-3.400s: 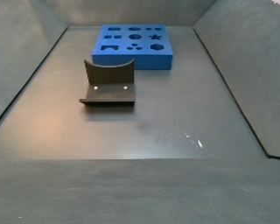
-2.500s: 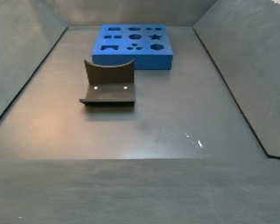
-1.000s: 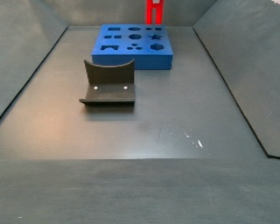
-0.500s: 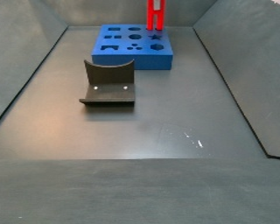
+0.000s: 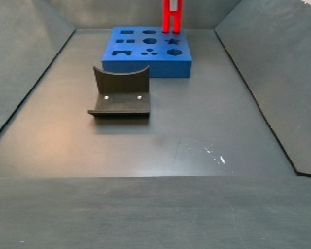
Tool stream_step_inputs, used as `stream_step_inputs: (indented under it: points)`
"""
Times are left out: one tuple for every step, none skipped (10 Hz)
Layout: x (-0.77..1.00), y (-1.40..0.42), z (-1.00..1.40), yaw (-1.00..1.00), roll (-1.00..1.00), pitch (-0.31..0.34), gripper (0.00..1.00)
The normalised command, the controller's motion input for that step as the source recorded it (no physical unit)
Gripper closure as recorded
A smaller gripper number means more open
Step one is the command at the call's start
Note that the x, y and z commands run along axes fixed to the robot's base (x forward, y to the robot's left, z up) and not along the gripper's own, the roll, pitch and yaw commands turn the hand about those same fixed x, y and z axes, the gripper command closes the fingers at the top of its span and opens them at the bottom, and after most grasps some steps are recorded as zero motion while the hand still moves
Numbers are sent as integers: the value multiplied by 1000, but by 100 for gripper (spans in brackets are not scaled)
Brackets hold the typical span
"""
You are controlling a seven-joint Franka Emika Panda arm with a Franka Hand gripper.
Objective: Insert the square-circle object.
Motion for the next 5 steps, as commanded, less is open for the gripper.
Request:
stream_step_inputs:
  points:
    - [-23, 0, -503, -211, 0, 64, 100]
    - [-97, 0, -509, -89, 0, 64, 100]
    - [-23, 0, -546, -14, 0, 56, 100]
    - [26, 0, -586, 0, 0, 66, 100]
    - [71, 0, -577, 0, 31, 87, 100]
